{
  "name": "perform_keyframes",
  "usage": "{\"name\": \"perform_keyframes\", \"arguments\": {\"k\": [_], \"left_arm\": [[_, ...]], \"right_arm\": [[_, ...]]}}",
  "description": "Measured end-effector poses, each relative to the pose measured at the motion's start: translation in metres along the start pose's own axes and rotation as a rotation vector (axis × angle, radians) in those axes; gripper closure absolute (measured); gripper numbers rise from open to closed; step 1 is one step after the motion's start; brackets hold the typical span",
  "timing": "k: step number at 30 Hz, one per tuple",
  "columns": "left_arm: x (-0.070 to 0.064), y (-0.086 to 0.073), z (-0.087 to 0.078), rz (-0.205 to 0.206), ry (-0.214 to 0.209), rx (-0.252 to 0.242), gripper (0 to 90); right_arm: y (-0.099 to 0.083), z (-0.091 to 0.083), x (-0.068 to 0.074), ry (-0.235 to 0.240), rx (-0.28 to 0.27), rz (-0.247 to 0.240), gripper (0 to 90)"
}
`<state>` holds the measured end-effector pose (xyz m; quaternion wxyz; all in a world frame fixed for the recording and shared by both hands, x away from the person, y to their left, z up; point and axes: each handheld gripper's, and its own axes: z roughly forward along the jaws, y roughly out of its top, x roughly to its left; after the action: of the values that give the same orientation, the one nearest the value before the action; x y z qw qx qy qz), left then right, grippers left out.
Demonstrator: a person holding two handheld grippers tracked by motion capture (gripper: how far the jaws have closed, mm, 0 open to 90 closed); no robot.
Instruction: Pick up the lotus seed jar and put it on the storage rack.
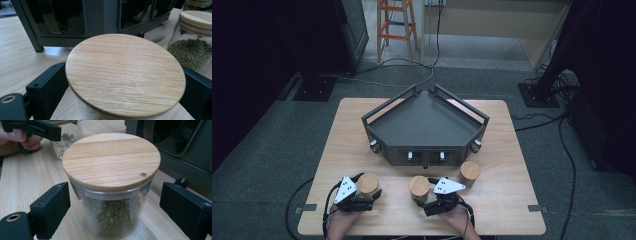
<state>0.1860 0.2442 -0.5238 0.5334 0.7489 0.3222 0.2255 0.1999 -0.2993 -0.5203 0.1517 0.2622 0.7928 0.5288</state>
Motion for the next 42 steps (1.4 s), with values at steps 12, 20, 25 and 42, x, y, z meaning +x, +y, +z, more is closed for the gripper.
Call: {"name": "perform_keyframes", "arguments": {"k": [12, 20, 25, 42], "left_arm": [[-0.012, 0.006, 0.002, 0.109, 0.041, 0.040, 23.5], [-0.006, 0.005, 0.001, 0.054, 0.022, 0.029, 25.3], [-0.007, 0.007, 0.001, 0.044, 0.023, 0.036, 25.4], [-0.019, 0.023, 0.000, 0.035, 0.000, 0.030, 25.5]], "right_arm": [[0.000, 0.000, 0.000, 0.001, 0.000, 0.001, 9.4], [0.000, 0.000, 0.000, 0.001, 0.002, 0.000, 9.5], [0.000, 0.000, 0.000, 0.002, 0.001, 0.000, 9.4], [0.000, 0.000, 0.000, -0.004, 0.003, 0.003, 9.5]]}}
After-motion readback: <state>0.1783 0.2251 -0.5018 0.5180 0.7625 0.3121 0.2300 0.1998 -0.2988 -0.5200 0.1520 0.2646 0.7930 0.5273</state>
